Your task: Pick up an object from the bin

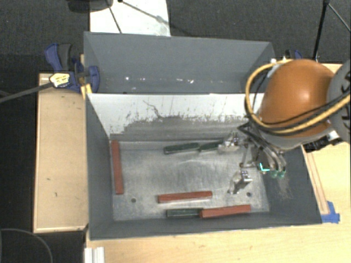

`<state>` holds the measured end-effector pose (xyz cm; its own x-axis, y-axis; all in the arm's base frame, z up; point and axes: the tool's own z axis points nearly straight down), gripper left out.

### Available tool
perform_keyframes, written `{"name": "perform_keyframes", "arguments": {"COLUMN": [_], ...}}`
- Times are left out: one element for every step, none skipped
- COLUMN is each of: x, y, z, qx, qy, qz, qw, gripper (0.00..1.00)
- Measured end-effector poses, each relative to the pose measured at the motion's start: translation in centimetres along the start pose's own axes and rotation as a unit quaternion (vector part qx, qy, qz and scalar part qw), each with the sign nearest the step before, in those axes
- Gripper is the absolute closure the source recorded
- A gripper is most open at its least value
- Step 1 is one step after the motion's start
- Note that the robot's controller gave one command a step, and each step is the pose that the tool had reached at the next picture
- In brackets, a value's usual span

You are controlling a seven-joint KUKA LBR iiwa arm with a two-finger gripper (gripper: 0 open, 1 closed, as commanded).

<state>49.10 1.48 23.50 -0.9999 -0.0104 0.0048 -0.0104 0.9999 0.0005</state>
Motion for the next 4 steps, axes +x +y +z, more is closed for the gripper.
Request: {"name": "perform_keyframes", "arguments": {"x": [-0.1,0.1,-0.4,-1.2], "y": [0.0,1.0,0.1,2.8], "z": [-0.3,5.0,10.4,16.1], "qx": [0.0,0.0,0.0,0.0], "qy": [-0.0037,-0.0069,-0.0021,-0.0047], "qz": [0.0,-0.014,-0.019,-0.051], "qw": [1.0,0.9999,0.9998,0.9987], "gripper": [0.0,0.0,0.0,1.0]}}
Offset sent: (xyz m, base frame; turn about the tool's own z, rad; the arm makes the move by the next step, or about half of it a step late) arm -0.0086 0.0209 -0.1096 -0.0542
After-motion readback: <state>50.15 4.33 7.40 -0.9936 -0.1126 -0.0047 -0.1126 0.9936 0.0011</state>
